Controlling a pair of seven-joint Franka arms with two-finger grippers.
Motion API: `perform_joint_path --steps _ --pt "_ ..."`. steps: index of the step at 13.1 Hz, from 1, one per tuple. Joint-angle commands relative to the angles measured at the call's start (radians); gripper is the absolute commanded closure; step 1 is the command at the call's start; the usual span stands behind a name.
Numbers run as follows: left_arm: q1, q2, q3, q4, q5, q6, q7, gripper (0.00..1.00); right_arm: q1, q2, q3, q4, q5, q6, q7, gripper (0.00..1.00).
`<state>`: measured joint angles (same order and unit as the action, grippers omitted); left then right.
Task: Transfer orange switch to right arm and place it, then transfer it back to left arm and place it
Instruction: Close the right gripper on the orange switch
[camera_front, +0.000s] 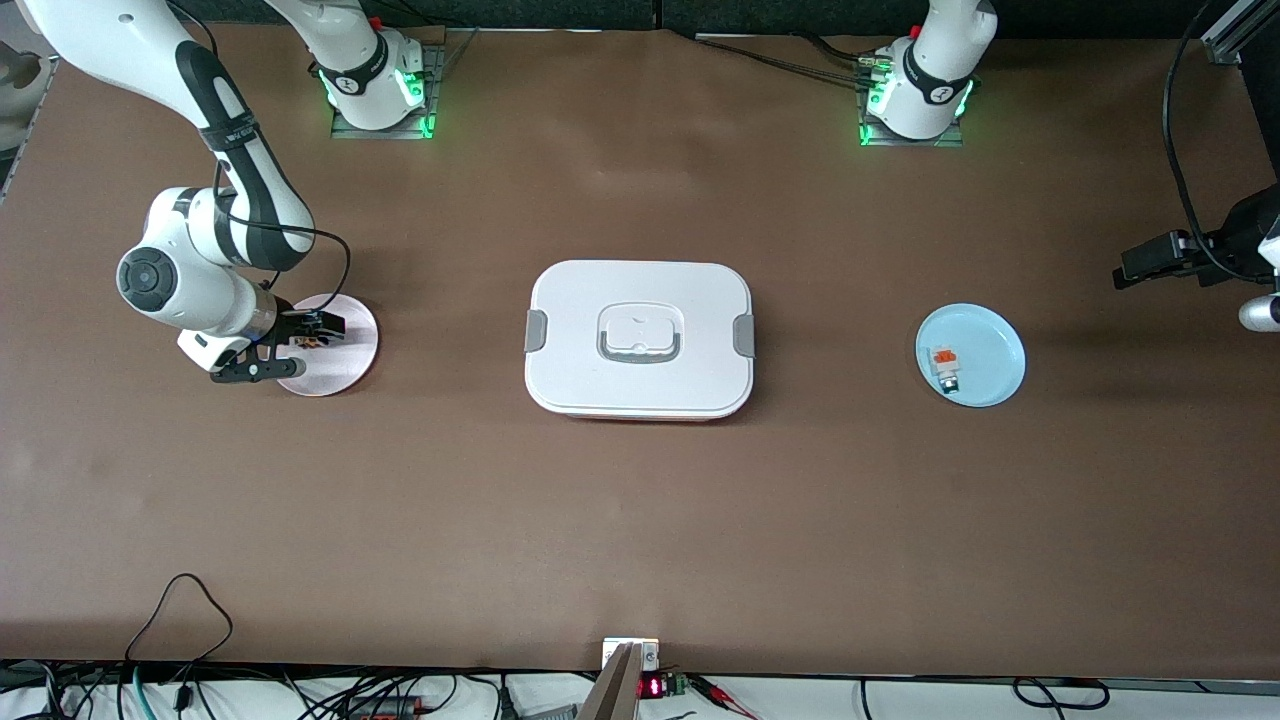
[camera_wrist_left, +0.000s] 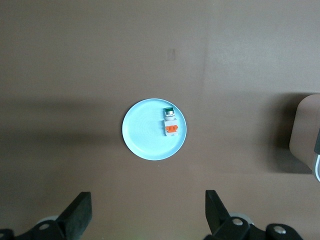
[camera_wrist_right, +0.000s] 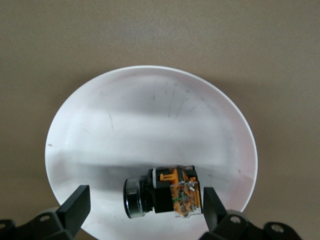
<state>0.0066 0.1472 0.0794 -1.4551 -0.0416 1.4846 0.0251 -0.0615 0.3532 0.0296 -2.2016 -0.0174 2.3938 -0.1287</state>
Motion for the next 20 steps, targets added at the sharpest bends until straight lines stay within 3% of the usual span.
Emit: perform_joint_path --steps 1,5,20 --pt "0.018 0.002 0.0 0.005 -0.021 -0.004 0.021 0.0 -0.006 -0.014 0.009 -0.021 0.008 -0.012 -0.049 0.0" --pt "0.018 0.003 0.0 0.005 -0.021 -0.004 0.022 0.0 -0.023 -0.011 0.009 -0.024 0.007 -0.012 -0.153 0.0" --pt "0.039 0.003 0.0 0.004 -0.023 -0.007 0.022 0.0 -0.04 0.033 0.009 -0.023 0.001 0.01 -0.202 0.0"
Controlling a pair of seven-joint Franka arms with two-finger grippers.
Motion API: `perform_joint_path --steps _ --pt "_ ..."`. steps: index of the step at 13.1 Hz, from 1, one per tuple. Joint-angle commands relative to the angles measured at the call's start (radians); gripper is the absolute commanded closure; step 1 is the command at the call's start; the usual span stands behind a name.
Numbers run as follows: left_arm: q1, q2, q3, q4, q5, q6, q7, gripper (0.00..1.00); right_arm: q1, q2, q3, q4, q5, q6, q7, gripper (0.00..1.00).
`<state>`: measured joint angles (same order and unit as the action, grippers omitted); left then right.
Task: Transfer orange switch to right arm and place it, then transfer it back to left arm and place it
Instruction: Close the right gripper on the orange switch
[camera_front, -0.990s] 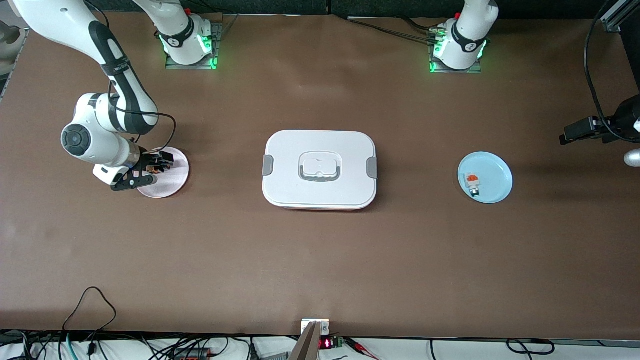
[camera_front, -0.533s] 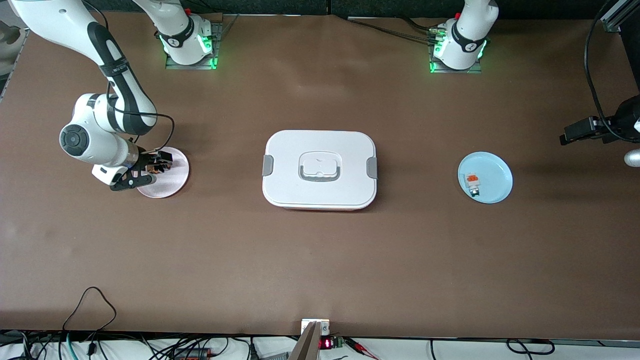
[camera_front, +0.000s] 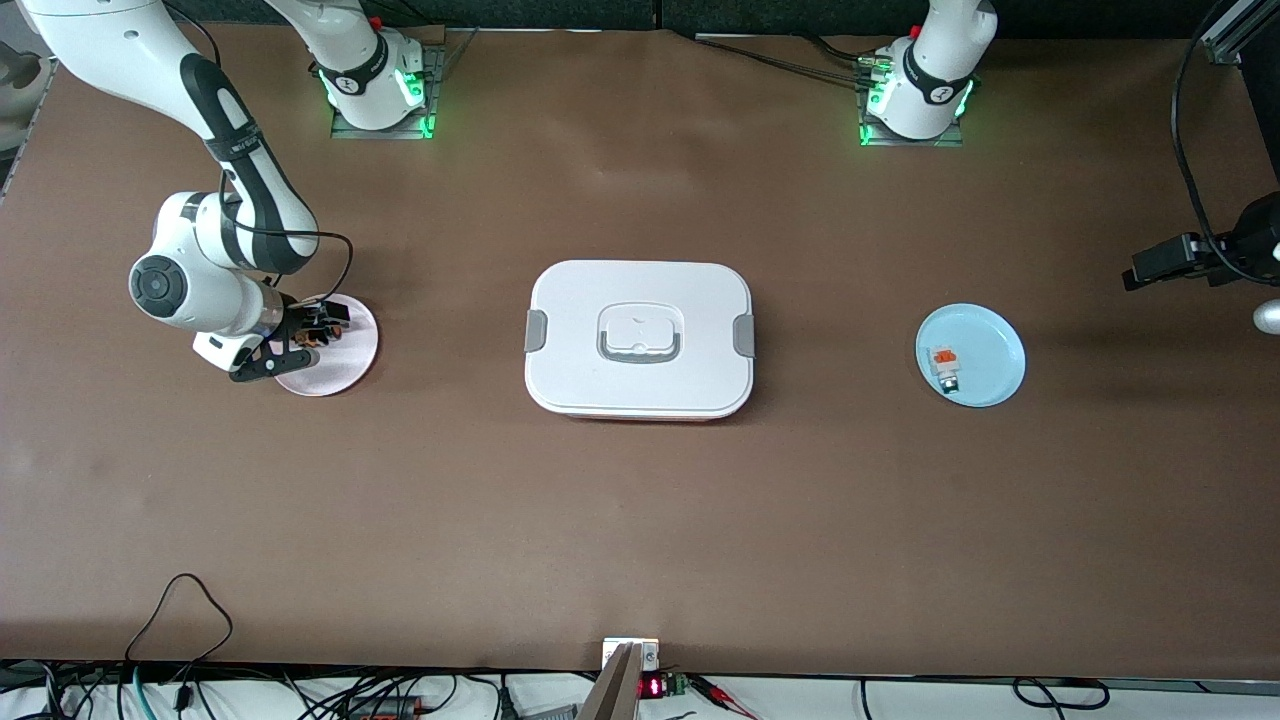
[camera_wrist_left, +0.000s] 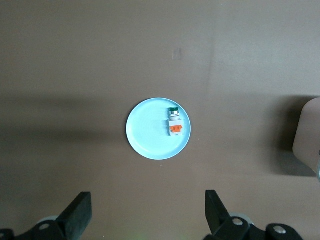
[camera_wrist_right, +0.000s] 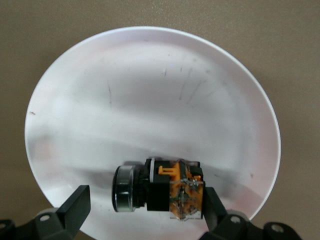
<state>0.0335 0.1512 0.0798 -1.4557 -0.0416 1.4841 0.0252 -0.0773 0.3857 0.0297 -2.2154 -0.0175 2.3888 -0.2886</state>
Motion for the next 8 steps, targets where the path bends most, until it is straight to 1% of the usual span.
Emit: perform_joint_path --steps 1,6,7,8 --pt "0.011 -0.001 0.0 0.005 -0.023 -0.007 0.021 0.0 -0.027 0.007 0.007 -0.009 0.001 0.019 -0.067 0.0" --pt "0.011 -0.001 -0.002 0.005 -0.023 -0.007 0.021 0.0 -0.036 0.027 0.009 -0.009 0.002 0.033 -0.067 0.01" --pt "0.011 -0.001 -0.002 0.005 -0.018 -0.007 0.021 0.0 -0.035 0.029 0.009 -0.009 0.002 0.033 -0.063 0.04" --pt "0.009 0.001 -0.002 0.003 -0.014 -0.007 0.021 0.0 -0.03 0.027 0.009 -0.009 0.002 0.03 -0.058 0.1"
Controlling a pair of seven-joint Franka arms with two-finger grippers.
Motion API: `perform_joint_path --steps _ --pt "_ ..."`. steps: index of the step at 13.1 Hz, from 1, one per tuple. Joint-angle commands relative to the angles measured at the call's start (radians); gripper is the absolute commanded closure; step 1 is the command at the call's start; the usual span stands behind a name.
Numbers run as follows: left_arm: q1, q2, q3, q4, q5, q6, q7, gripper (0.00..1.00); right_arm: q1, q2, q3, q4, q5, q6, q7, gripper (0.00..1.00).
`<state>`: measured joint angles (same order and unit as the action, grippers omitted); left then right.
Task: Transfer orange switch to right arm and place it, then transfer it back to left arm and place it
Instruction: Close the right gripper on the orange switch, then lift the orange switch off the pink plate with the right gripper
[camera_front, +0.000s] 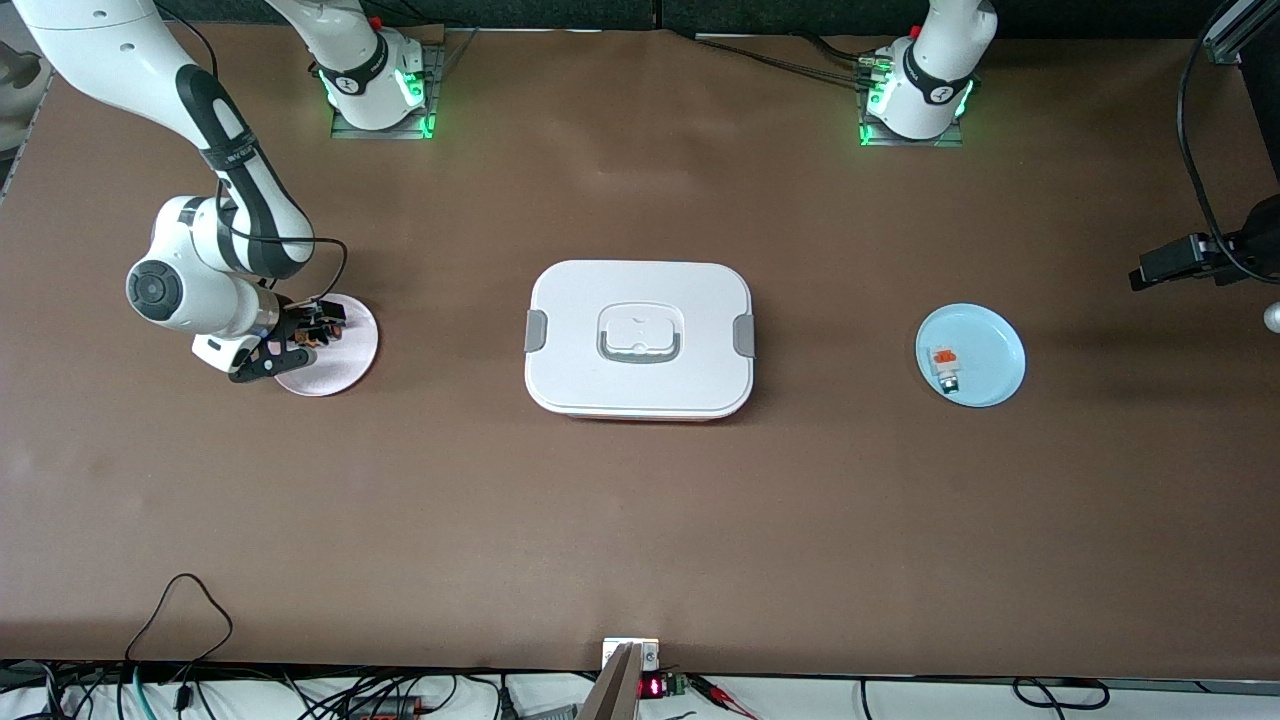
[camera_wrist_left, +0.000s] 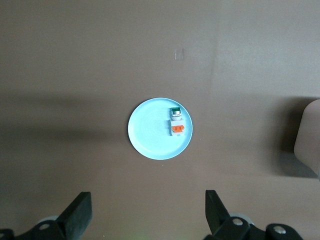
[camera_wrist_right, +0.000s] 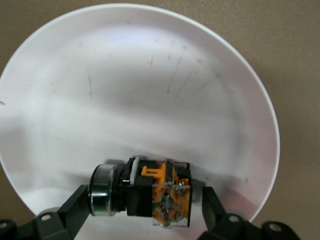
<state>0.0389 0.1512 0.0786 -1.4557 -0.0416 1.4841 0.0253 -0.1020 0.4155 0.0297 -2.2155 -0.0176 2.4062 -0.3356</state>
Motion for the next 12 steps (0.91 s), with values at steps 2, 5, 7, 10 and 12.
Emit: perform_joint_path --steps 2,5,7,10,12 --pt "0.003 0.008 -0.003 0.005 -0.011 -0.008 0.022 0.0 0.001 -0.003 0.01 -0.003 0.005 0.007 -0.005 0.43" --pt "0.001 0.008 -0.006 0.005 -0.009 -0.015 0.021 0.0 0.002 -0.009 0.012 0.0 0.011 0.007 -0.013 0.74" --pt "0.001 0.007 -0.008 0.005 -0.009 -0.015 0.016 0.0 0.001 -0.009 0.019 0.0 0.013 0.008 -0.014 0.76" --pt "0.006 0.007 -0.006 0.005 -0.011 -0.015 0.018 0.0 0.001 -0.053 0.036 0.003 0.013 0.004 -0.02 0.76" --pt "0.007 0.007 -0.003 0.005 -0.011 -0.013 0.019 0.0 0.001 -0.125 0.067 0.005 0.013 -0.019 -0.022 0.76"
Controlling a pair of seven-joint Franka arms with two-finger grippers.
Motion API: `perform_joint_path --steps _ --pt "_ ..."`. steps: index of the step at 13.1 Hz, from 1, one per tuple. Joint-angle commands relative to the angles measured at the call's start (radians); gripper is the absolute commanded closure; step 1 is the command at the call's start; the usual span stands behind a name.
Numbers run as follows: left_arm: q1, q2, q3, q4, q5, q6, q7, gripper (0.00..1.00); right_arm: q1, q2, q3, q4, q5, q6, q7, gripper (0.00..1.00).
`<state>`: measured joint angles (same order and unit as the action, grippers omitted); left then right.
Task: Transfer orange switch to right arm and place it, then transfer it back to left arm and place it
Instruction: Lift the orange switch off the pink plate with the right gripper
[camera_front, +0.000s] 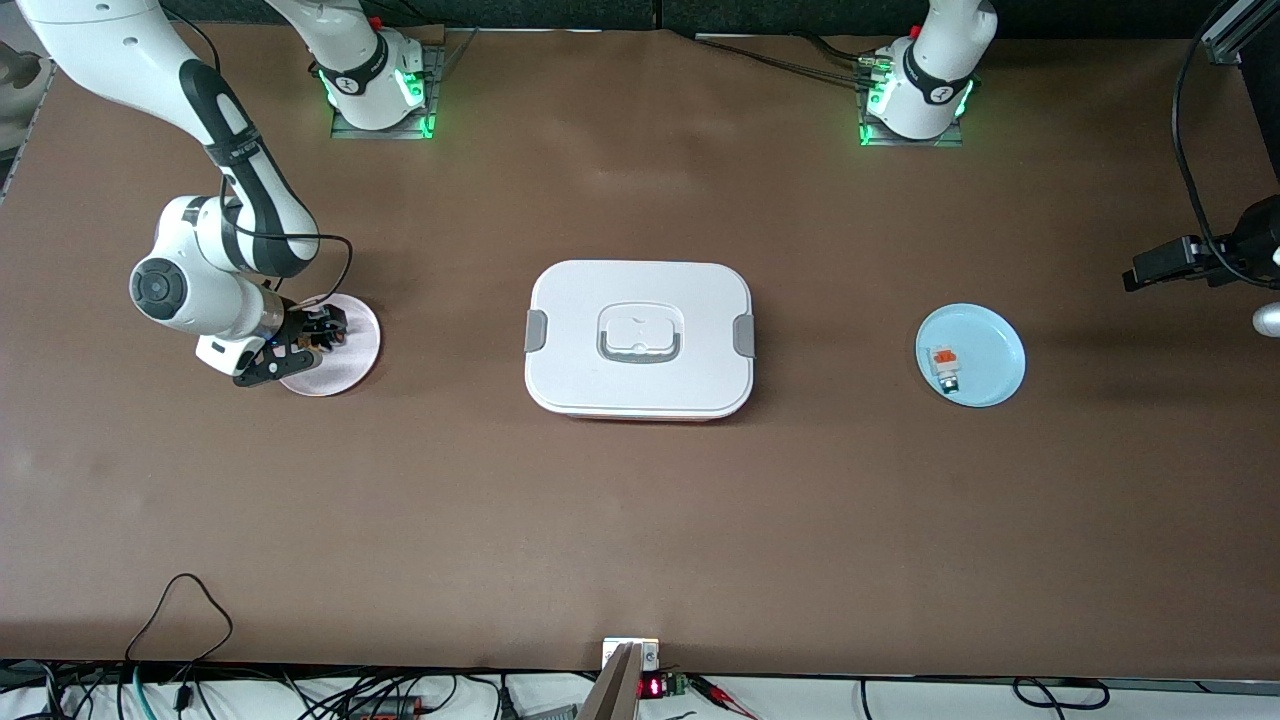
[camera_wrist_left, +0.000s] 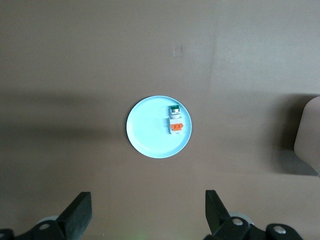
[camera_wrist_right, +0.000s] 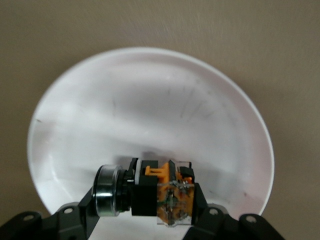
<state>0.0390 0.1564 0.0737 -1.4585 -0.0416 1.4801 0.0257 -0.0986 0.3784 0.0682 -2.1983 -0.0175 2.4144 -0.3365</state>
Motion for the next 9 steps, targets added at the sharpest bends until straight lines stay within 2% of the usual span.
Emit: perform_joint_path --steps 1,5,8,9 --pt "0.007 0.002 0.003 0.007 -0.011 -0.008 0.019 0.0 -0.003 -0.117 0.048 0.008 0.014 -0.053 -0.019 0.76" --pt "0.007 0.003 0.001 0.007 -0.011 -0.009 0.022 0.0 -0.007 -0.153 0.062 0.175 0.018 -0.185 -0.077 0.76" --pt "0.006 0.003 0.003 0.007 -0.009 -0.008 0.02 0.0 -0.006 -0.168 0.065 0.262 0.019 -0.193 -0.198 0.76" --pt "0.006 0.005 0.003 0.007 -0.007 -0.009 0.02 0.0 -0.007 -0.176 0.088 0.285 0.043 -0.193 -0.273 0.76"
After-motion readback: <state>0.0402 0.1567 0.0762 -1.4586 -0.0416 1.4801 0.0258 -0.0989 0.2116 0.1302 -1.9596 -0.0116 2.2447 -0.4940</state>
